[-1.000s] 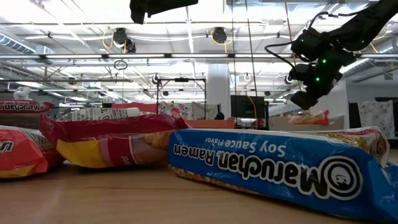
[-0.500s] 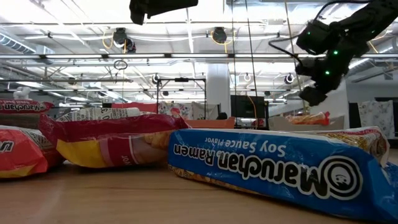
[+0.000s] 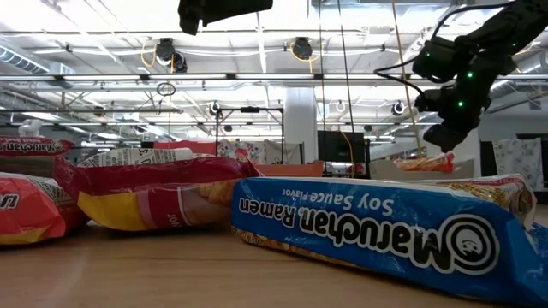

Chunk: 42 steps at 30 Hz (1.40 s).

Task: Sort Maruchan noodles
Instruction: Put the top orange noodle pack into the gray bin

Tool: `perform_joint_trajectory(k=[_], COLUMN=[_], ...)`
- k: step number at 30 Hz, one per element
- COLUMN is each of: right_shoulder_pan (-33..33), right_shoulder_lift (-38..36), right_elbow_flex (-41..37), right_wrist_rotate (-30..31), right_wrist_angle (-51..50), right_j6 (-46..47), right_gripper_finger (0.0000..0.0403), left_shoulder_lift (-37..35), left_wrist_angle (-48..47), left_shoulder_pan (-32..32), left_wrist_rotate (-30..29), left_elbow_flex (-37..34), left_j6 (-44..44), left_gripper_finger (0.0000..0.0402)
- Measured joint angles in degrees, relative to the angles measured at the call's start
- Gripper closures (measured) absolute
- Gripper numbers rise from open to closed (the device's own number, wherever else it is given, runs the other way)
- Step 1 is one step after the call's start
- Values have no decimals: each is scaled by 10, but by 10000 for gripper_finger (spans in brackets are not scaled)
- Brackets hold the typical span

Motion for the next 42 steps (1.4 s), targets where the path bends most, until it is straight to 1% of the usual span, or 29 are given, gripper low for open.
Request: perform_joint_trajectory(k=[2, 6, 10, 13, 16, 21, 25, 31, 34, 38, 40, 42], right_shoulder_pan=[0, 0, -1, -1, -1, -1, -1, -12, -11, -11, -11, -11], right_shoulder_lift=[0, 0, 0, 0, 0, 4, 20, 55, 61, 58, 50, 39], right_elbow_flex=[0, 0, 0, 0, 0, 0, 0, 0, 0, 0, 0, 0], right_wrist_rotate=[-39, -160, -239, -276, -269, -203, -128, -81, -67, -70, -94, -135], right_wrist_angle=[-4, -3, -10, -27, -50, -62, -59, -46, -41, -26, -12, 12], right_j6=[11, 39, 62, 73, 77, 79, 77, 62, 63, 73, 73, 75], right_gripper_finger=[340, 373, 398, 400, 400, 402, 402, 401, 401, 401, 401, 401], left_shoulder_lift=[0, 0, 0, 0, 0, 0, 0, 0, 0, 0, 0, 0], left_wrist_angle=[0, 0, 0, 0, 0, 0, 0, 0, 0, 0, 0, 0], left_shoulder_pan=[0, 0, 0, 0, 0, 0, 0, 0, 0, 0, 0, 0], left_wrist_rotate=[0, 0, 0, 0, 0, 0, 0, 0, 0, 0, 0, 0], left_elbow_flex=[0, 0, 0, 0, 0, 0, 0, 0, 0, 0, 0, 0], left_j6=[0, 0, 0, 0, -2, -2, -2, -2, -2, 0, 0, 0], left_gripper_finger=[105, 105, 105, 105, 105, 105, 105, 105, 105, 105, 105, 105])
